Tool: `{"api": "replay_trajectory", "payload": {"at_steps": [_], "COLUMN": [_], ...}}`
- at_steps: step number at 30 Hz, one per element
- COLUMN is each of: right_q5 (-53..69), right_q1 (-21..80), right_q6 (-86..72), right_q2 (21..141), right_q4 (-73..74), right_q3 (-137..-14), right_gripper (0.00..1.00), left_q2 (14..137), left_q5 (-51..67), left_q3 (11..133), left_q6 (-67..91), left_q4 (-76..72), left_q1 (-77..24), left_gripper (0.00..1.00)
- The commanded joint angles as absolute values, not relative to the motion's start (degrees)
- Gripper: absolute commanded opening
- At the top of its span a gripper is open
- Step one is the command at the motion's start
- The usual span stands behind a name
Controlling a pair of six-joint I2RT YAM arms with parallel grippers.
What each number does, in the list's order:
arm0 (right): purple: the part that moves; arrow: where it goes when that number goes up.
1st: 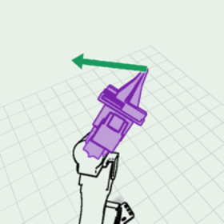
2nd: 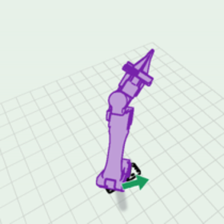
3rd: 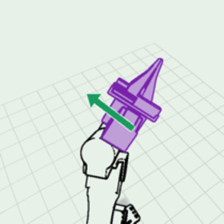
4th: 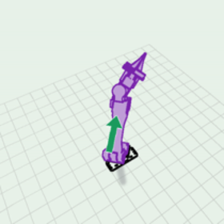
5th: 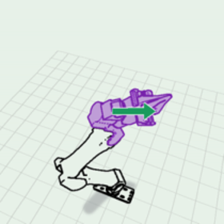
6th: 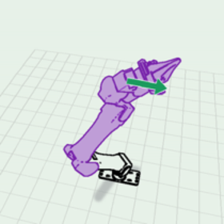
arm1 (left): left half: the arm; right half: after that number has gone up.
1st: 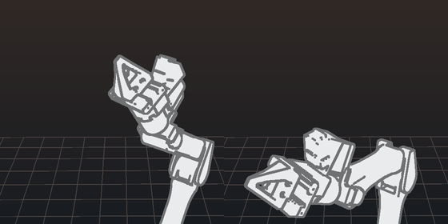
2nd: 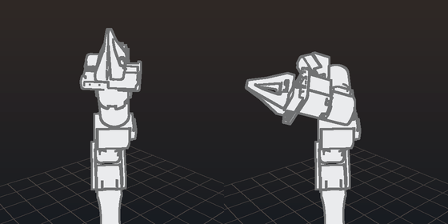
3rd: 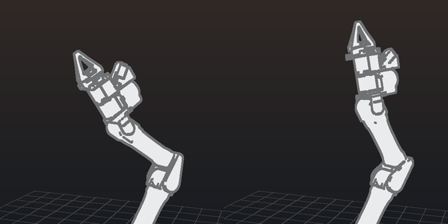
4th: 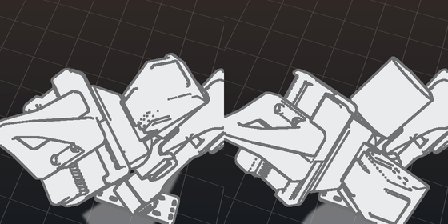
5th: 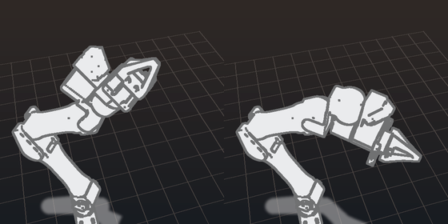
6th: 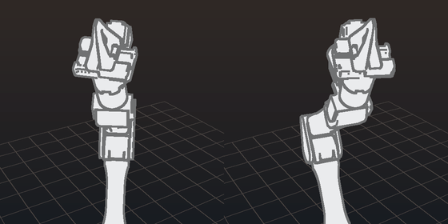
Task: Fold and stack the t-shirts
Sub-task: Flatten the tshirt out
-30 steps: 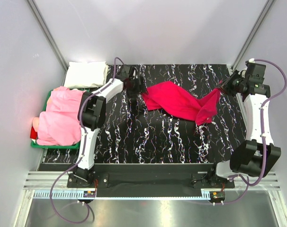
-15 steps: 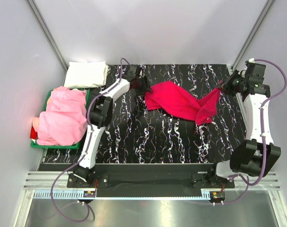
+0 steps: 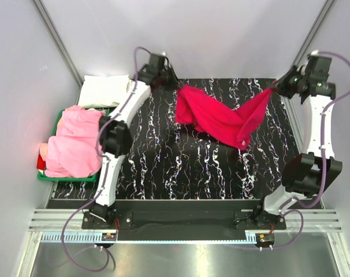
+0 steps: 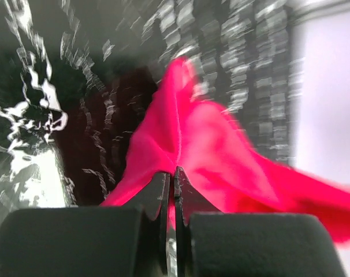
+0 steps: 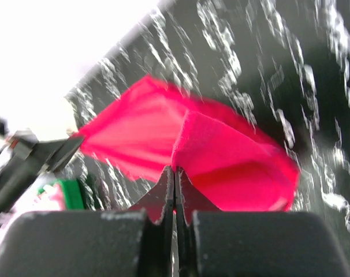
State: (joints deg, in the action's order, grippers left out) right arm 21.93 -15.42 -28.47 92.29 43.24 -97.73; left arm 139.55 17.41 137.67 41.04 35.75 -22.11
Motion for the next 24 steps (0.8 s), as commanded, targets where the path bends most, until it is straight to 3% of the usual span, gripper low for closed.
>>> {"api": "replay_trajectory", "payload": {"at_steps": [1, 5, 10, 12, 14, 16, 17, 24], "right_q5": [19.87, 15.31, 8.18, 8.61, 8.88, 9.31, 9.49, 11.42], "right_q1": [-15.73, -15.91, -16.26, -16.52, -16.61, -16.61, -16.70, -16.70], "right_q6": [-27.96, -26.54, -27.24, -27.34, -27.51, -27.51, -27.51, -28.91], "right_q2": [90.97, 85.02, 74.98, 74.18, 74.53, 74.97, 75.41, 74.71], "right_q4": [44.91, 43.78, 39.03, 38.93, 38.24, 37.36, 36.74, 36.56], "right_q3": [-114.04, -114.36, -93.06, -88.09, -81.58, -77.02, -75.95, -73.56], "right_gripper": [0.00, 0.00, 0.00, 0.00, 0.00, 0.00, 0.00, 0.00], "left_q2": [119.56, 99.09, 69.51, 63.75, 57.87, 53.82, 52.57, 49.48], "left_q5": [17.93, 13.03, 7.22, 5.97, 9.64, 12.82, 13.44, 8.00], "left_q3": [142.39, 129.33, 82.84, 71.34, 55.90, 46.88, 40.93, 41.03], "left_q6": [39.22, 32.18, 32.06, 36.36, 39.71, 43.31, 43.94, 41.67], "left_q4": [35.24, 37.89, 30.76, 31.03, 30.59, 28.92, 29.00, 34.97], "left_q1": [-18.38, -17.23, -17.31, -17.31, -17.40, -17.75, -17.84, -17.75], "left_gripper": [0.00, 0.00, 0.01, 0.32, 0.70, 0.81, 0.94, 0.99]}}
